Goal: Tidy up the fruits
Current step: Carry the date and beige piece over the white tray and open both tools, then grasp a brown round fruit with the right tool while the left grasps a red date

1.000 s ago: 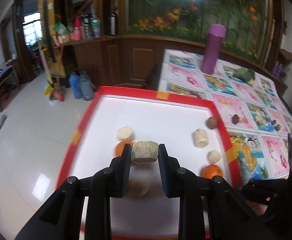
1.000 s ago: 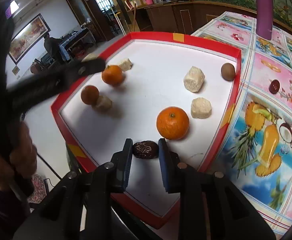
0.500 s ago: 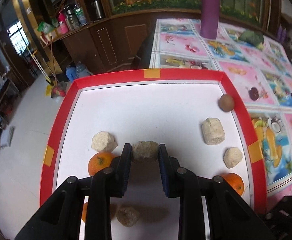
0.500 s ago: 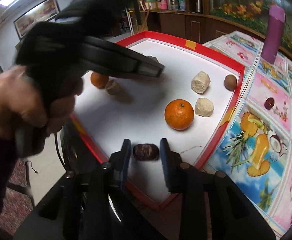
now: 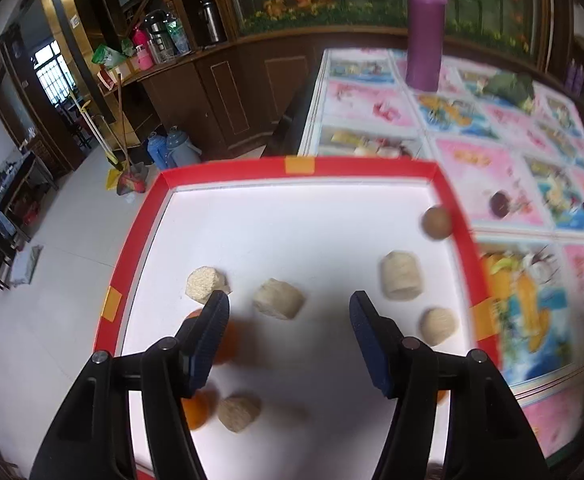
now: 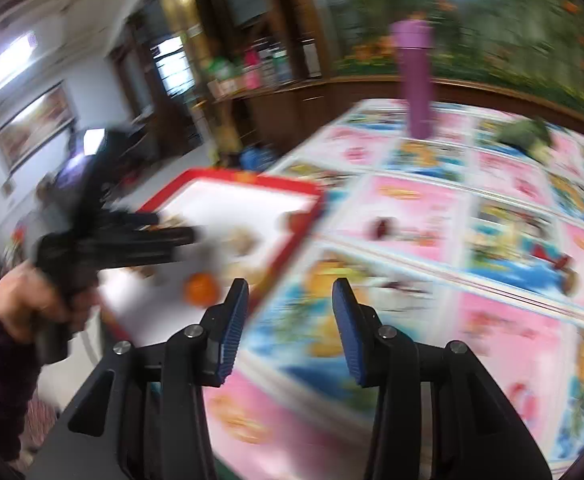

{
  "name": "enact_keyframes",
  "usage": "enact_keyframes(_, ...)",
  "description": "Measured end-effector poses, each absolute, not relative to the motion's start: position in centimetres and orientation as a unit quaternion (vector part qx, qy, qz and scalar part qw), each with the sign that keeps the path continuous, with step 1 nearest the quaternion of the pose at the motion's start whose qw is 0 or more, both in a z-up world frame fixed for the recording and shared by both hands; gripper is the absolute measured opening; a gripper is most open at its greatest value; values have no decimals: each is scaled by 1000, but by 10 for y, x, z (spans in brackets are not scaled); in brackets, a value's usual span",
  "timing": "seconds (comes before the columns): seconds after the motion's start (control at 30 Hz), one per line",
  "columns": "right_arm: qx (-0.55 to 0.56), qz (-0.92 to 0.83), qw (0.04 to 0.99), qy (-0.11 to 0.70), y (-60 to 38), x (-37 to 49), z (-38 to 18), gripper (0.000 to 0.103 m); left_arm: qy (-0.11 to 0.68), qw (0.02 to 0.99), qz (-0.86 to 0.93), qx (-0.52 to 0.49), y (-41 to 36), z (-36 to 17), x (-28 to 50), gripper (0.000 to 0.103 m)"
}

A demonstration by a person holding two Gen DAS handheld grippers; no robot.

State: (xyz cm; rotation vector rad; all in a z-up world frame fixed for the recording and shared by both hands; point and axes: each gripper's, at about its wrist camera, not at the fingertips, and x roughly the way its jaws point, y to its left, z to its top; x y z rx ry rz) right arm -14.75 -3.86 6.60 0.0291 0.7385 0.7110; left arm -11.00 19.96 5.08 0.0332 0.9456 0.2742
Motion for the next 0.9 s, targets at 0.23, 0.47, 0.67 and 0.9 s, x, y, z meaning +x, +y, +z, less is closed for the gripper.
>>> enact_keyframes(0.23,80,229,892,381,-151,-110,50,45,431,897,98,21,173,76,-108,66)
enact_keyframes(0.47,91,161,900,394,-215,-86,40,45,432,900,56,29,134,80,-95,67)
enact_keyframes(0.67,70,143,899,408,-216,-53,36,45,438,897,40,38,112,77,-86,67)
enact_keyframes(0.9,35,117,893,433,-196,-20,19,45,445,894,37,41,99,77,-75,67)
